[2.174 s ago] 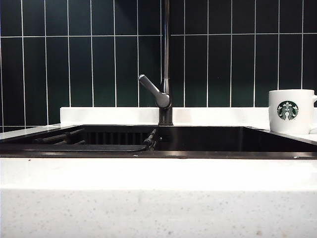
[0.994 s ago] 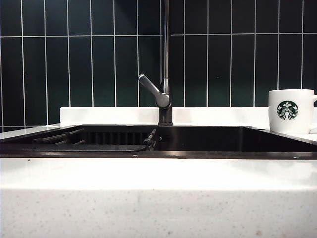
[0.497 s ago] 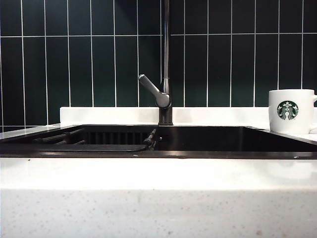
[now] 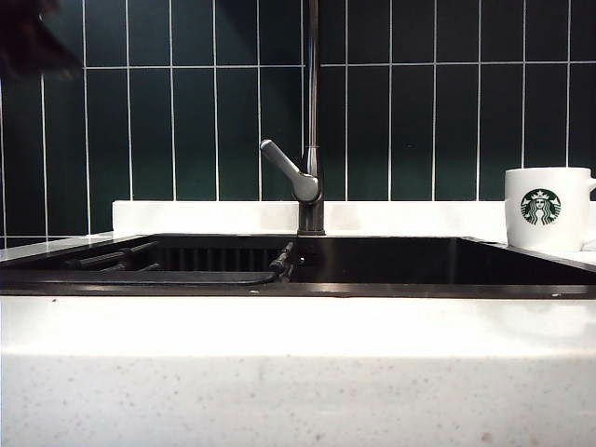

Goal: Pick up the mug next to the sink, go to the faucet to get some water, pour the water into the sink, and finally put the mug back to its place.

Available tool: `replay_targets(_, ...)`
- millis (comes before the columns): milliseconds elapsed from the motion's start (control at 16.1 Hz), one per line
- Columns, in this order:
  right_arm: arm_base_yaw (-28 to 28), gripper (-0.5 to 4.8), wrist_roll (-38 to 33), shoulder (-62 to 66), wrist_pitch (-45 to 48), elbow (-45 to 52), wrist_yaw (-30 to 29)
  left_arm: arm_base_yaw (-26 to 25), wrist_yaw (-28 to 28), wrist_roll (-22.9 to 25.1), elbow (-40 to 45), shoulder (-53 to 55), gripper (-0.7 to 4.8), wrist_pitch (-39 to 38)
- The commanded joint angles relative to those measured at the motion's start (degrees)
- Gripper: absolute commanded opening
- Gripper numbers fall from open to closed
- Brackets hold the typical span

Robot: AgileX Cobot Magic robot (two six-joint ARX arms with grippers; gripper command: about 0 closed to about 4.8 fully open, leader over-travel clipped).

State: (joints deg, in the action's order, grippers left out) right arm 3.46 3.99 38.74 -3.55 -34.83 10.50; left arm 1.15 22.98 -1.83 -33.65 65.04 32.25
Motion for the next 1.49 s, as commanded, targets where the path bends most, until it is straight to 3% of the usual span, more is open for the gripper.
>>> replay_targets(62,0.5,1.72,0.5,9.6,1.3,-0.4,0.7,0.2,3.3,3.8,-6.0,9.0,0.67,1.3)
replay_targets(248,0.5,1.87,-4.2,20.0,4.1,-0.3,1.4,0.6,3.4,5.0,-12.5,15.1,0.67,1.3)
replay_targets(373,0.5,2.23,-4.4,25.2,9.9,-0.3,1.4,0.9,3.4,5.9,-16.0,18.1,0.67,1.3)
replay_targets(559,0.5,2.23,-4.4,30.4,15.4,-0.3,1.2,1.3,4.3,7.8,-19.6,21.7,0.67,1.9)
replay_targets(808,0.5,2.26,-4.4,34.6,16.9,-0.3,1.2,2.1,6.4,7.8,-20.3,24.2,0.93,2.1)
replay_targets(1491,0.5,2.25,-4.4,47.7,34.9,-0.4,1.2,3.0,7.3,7.8,-20.3,25.0,1.16,2.1)
